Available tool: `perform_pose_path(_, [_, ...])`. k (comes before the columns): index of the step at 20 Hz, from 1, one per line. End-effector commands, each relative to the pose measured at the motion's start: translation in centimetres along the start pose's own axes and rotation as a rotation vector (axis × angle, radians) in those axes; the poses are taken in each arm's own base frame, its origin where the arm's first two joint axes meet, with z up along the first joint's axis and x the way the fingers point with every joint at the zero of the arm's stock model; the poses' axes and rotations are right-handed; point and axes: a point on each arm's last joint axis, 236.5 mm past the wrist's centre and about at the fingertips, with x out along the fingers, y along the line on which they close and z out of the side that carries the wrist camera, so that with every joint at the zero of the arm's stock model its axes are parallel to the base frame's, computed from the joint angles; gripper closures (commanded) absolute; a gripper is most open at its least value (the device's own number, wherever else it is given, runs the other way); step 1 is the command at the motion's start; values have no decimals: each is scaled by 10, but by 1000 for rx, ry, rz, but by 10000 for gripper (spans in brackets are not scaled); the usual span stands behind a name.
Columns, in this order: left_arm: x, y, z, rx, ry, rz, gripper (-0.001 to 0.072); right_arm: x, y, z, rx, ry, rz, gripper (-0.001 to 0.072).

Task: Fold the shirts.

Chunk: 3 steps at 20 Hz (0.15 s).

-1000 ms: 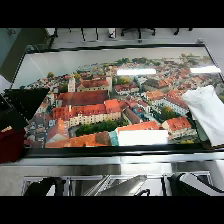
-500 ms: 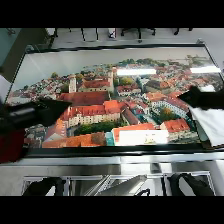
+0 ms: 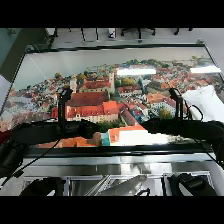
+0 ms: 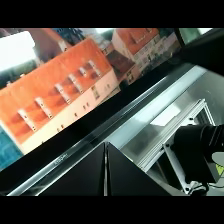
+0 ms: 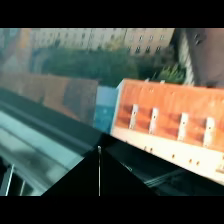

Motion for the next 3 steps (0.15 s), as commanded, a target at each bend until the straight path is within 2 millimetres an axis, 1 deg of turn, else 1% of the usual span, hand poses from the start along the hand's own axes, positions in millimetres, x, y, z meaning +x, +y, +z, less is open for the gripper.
perform_pose_path(1, [8,0,-1,1,-9,-1,685,3,7,-19,-4,64,19,687])
perform_pose_path(3, [8,0,-1,1,-8,-2,685,3,7,-19,-3,64,19,686])
